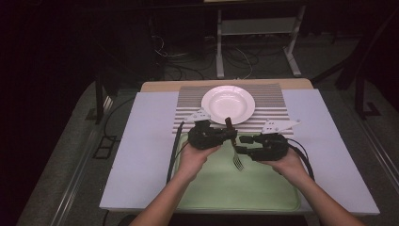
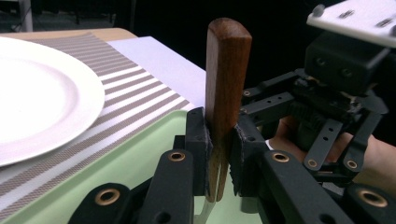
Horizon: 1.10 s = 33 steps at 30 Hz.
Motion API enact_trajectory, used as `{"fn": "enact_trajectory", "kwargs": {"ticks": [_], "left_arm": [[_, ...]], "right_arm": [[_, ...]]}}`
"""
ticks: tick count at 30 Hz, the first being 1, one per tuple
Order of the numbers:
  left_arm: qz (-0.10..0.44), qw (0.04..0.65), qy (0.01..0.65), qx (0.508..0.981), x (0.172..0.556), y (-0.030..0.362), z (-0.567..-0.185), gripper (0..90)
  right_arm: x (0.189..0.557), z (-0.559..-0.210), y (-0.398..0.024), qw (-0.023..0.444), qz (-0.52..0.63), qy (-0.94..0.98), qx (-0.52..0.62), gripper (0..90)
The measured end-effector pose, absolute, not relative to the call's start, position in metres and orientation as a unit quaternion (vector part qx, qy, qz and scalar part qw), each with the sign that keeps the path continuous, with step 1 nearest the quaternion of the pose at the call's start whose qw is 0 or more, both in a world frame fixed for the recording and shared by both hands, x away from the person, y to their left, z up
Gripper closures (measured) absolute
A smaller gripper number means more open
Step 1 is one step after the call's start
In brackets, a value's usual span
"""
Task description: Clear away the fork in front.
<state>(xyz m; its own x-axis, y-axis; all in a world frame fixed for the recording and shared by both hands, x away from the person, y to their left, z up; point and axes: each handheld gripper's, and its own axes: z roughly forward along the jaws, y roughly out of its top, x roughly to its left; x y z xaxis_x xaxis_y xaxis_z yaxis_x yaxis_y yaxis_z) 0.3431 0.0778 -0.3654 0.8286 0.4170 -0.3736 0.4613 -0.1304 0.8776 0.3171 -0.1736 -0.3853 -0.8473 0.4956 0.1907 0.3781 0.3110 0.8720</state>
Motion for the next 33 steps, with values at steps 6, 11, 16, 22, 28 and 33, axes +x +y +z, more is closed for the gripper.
{"fn": "enact_trajectory", "kwargs": {"ticks": [6, 11, 16, 22, 28, 33], "left_arm": [[-0.011, 0.591, 0.282, 0.756, 0.345, 0.092, -0.359, 79.4], [-0.010, 0.583, 0.274, 0.764, 0.345, 0.113, -0.353, 79.6], [-0.007, 0.572, 0.276, 0.772, 0.343, 0.128, -0.350, 79.7], [0.006, 0.565, 0.282, 0.775, 0.338, 0.157, -0.344, 79.7], [0.013, 0.563, 0.288, 0.775, 0.333, 0.176, -0.339, 79.7], [0.013, 0.555, 0.296, 0.778, 0.326, 0.189, -0.338, 79.8]], "right_arm": [[0.315, -0.388, -0.181, 0.090, 0.510, 0.806, 0.286, 32.3], [0.314, -0.394, -0.195, 0.100, 0.483, 0.812, 0.313, 21.1], [0.311, -0.395, -0.209, 0.114, 0.482, 0.803, 0.330, 13.7], [0.301, -0.411, -0.238, 0.126, 0.480, 0.790, 0.359, 6.6], [0.289, -0.420, -0.258, 0.137, 0.472, 0.790, 0.367, 5.1], [0.279, -0.427, -0.269, 0.146, 0.464, 0.792, 0.368, 5.1]]}}
